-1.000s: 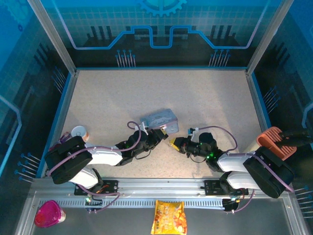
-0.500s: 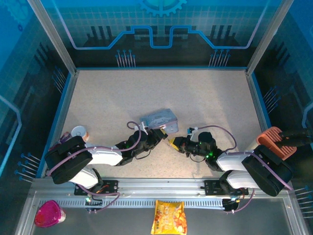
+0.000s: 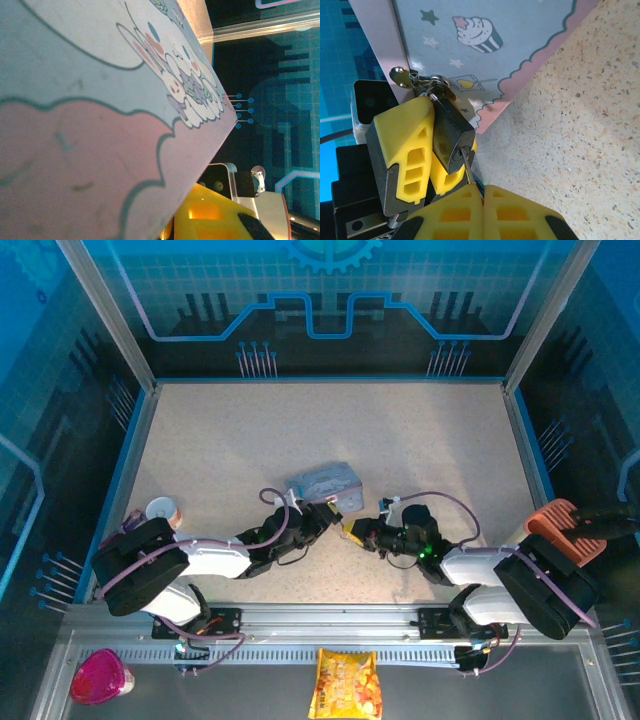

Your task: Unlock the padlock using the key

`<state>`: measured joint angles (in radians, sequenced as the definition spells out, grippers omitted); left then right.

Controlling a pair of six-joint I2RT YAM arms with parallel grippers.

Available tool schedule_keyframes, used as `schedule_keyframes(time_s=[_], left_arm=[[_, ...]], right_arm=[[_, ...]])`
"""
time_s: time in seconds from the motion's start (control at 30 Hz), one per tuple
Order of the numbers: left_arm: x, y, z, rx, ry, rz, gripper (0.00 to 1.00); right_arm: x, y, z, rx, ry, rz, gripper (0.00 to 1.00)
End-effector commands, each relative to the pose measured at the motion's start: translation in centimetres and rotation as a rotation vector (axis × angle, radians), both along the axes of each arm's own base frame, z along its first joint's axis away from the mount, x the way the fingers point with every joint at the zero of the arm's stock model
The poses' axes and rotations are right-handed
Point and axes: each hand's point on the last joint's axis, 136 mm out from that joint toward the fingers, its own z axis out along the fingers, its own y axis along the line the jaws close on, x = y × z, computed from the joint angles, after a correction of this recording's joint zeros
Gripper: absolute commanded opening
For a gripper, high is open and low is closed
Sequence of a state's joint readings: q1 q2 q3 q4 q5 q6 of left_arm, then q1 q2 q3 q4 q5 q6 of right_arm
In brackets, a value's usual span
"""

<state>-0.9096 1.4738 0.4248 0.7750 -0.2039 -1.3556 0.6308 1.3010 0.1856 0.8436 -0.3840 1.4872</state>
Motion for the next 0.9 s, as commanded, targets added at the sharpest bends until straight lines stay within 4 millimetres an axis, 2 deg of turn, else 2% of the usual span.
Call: schedule_keyframes(time_s=[0.0,0.43,0.57,0.7,0.8,0.87], left_arm=[[-6.2,-6.5,6.3,-0.201,-0.052,-0.364,0.00],[-6.8,-7.1,7.0,-0.225,-0.051,-0.384,0.00],[-6.9,-7.2,6.9,-0.226,-0.050,-0.390,0.00],[-7.0,-7.2,6.8,-0.226,-0.049,-0.390,0.00],[-7.1,-7.2,6.8,-0.228,-0.050,-0.392,0.00],[-7.1,-7.2,7.0,-0.232,-0.053,-0.391,0.00]], right_arm=[[4.1,-1.7,2.0,0.008,-0.100,-0.146,0.00],[4.5,-1.4,2.3,-0.057,-0.165,-0.104,0.00],[4.8,-1.3,3.4,0.030,-0.161,-0.107,0.00],[5.2,-1.4,3.7,0.110,-0.123,-0.123,0.00],[5.5,-1.6,2.9,0.123,-0.095,-0.139,0.00],[5.6,-2.0,1.6,0.099,-0.063,-0.160,0.00]])
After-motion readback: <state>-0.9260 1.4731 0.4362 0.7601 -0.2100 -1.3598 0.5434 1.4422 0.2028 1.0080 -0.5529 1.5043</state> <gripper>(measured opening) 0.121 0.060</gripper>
